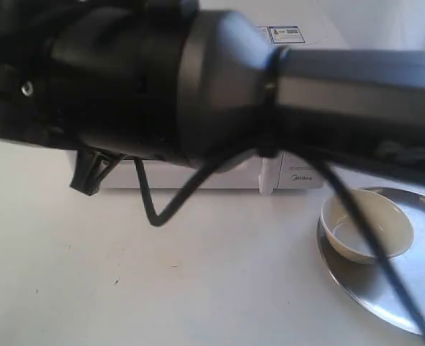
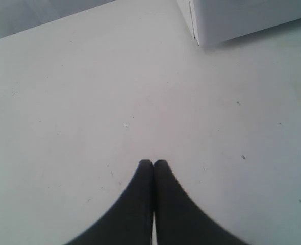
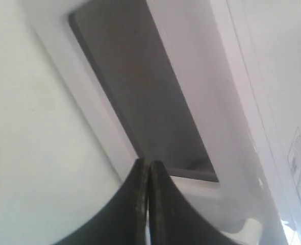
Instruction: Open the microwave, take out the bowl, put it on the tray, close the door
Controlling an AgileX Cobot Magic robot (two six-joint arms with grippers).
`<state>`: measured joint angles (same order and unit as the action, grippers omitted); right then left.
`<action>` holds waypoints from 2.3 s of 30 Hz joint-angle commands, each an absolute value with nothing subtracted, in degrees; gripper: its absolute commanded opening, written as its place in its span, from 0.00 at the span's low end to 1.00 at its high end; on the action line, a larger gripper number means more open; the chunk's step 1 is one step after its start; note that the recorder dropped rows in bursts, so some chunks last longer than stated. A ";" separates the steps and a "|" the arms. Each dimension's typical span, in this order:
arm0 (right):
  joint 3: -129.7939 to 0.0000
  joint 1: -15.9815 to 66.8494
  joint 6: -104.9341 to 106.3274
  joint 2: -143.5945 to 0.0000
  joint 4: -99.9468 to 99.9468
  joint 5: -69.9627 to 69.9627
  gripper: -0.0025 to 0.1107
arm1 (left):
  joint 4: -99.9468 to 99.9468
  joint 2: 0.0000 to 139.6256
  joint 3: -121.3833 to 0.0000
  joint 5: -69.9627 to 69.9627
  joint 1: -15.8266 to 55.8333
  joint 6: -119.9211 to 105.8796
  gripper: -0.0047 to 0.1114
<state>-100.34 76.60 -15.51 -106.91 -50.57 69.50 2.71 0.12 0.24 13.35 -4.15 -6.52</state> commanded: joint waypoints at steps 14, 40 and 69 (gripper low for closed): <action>-100.50 80.57 -16.70 -100.24 -44.93 69.96 0.02 | 2.55 0.00 0.00 13.29 -3.94 -6.23 0.04; -65.13 72.19 -16.70 -75.30 -11.76 30.52 0.02 | 2.55 0.00 0.00 13.29 -3.94 -6.23 0.04; 0.00 19.97 -16.70 0.00 -10.10 -0.62 0.02 | 2.55 0.00 0.00 13.25 -3.94 -6.23 0.04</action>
